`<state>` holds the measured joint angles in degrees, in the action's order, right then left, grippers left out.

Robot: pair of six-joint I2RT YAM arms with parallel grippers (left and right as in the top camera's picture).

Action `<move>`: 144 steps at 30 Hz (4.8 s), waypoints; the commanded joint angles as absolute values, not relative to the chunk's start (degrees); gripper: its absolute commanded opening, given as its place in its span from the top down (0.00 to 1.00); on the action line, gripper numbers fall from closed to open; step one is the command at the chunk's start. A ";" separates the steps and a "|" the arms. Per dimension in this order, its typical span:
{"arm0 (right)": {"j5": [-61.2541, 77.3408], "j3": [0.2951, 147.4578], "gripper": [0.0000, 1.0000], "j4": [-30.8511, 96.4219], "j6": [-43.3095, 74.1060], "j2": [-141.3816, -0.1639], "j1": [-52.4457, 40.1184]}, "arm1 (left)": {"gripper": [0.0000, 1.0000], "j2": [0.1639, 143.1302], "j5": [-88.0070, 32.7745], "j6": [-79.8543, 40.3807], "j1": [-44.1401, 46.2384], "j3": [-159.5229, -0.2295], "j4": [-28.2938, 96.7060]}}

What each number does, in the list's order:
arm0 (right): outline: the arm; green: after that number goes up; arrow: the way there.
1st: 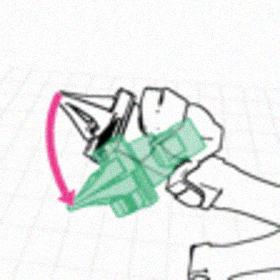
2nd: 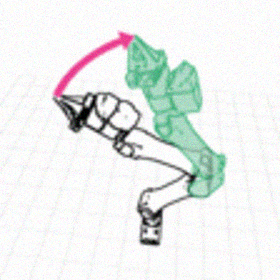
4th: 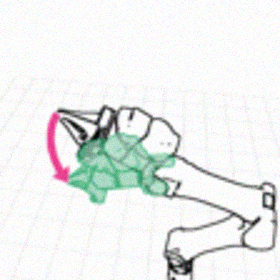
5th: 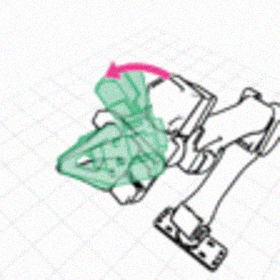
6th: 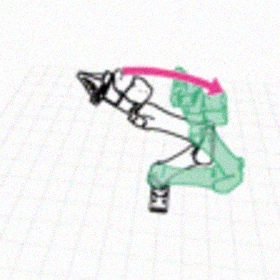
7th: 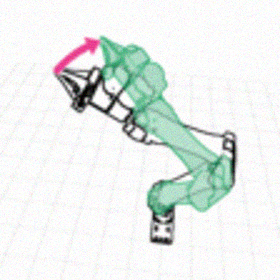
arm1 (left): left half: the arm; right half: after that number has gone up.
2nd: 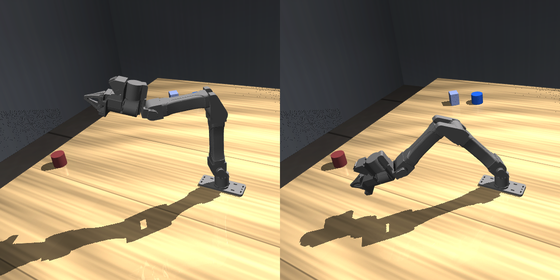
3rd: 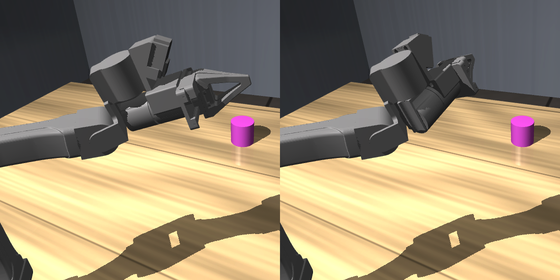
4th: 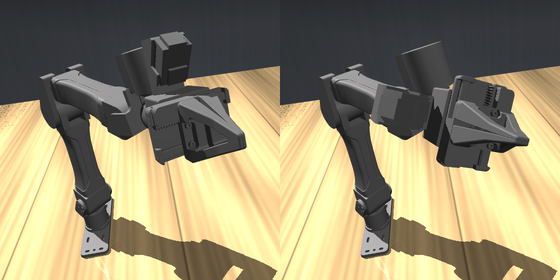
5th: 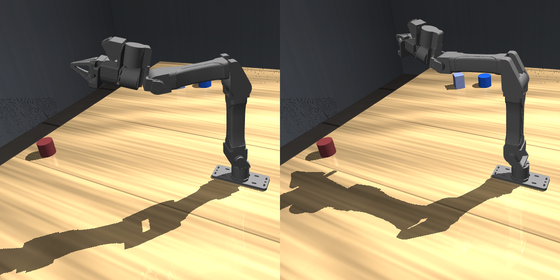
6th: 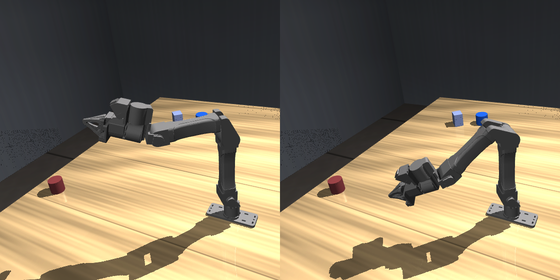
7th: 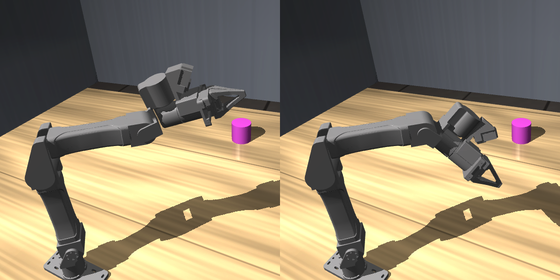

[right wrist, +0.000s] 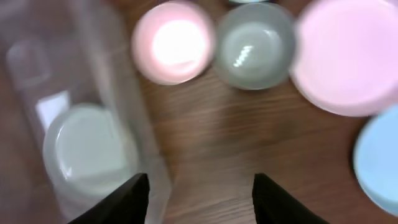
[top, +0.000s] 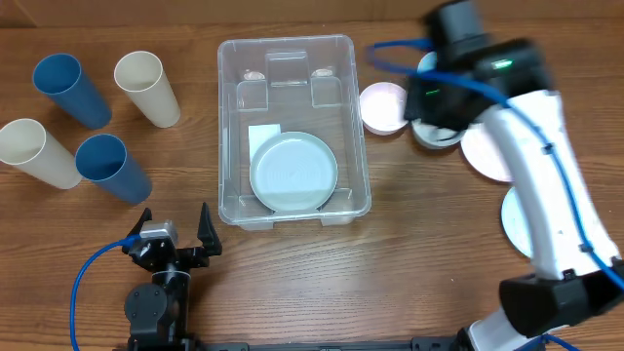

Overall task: Pack container
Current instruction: 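Lower the white plate into the bin, release, withdraw right gripper, then move the right gripper to the pink plate's rim and grasp it, then lift the pink plate with the right gripper and carry it over the bin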

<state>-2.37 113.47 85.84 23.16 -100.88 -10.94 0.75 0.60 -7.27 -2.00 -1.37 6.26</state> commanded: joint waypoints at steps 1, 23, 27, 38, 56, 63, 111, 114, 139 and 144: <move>-2.83 113.32 0.40 86.54 25.58 -99.68 -0.12 | 0.00 0.27 -0.03 -6.39 -2.33 -1.17 6.22; 8.47 77.80 0.41 63.61 23.77 -99.63 12.43 | 0.00 0.27 -0.03 -6.39 -2.33 -1.17 6.22; 8.73 77.80 0.41 63.37 23.57 -99.63 12.43 | 0.00 0.27 -0.03 -6.39 -2.33 -1.17 6.22; 9.37 77.80 0.41 63.37 22.37 -99.63 12.43 | 0.00 0.27 -0.03 -6.39 -2.33 -1.17 6.22; 5.93 77.80 0.41 62.37 24.40 -99.66 12.45 | 0.00 0.27 -0.03 -6.39 -2.33 -1.17 6.22; -3.31 77.19 0.40 61.98 30.65 -99.77 12.95 | 0.00 0.27 -0.03 -6.42 -2.33 -1.17 6.22; -0.95 67.70 0.50 46.06 59.13 -103.81 11.64 | 0.00 0.27 -0.03 -6.39 -2.33 -1.17 6.22; -1.65 67.59 0.52 45.41 60.10 -104.22 11.70 | 0.00 0.27 -0.03 -6.39 -2.33 -1.17 6.22; 0.10 69.32 0.96 41.28 57.87 -111.85 15.68 | 0.00 0.27 -0.03 -6.39 -2.33 -1.17 6.22; 0.03 72.29 0.96 43.16 53.49 -111.50 16.71 | 0.00 0.27 -0.03 -6.39 -2.33 -1.17 6.22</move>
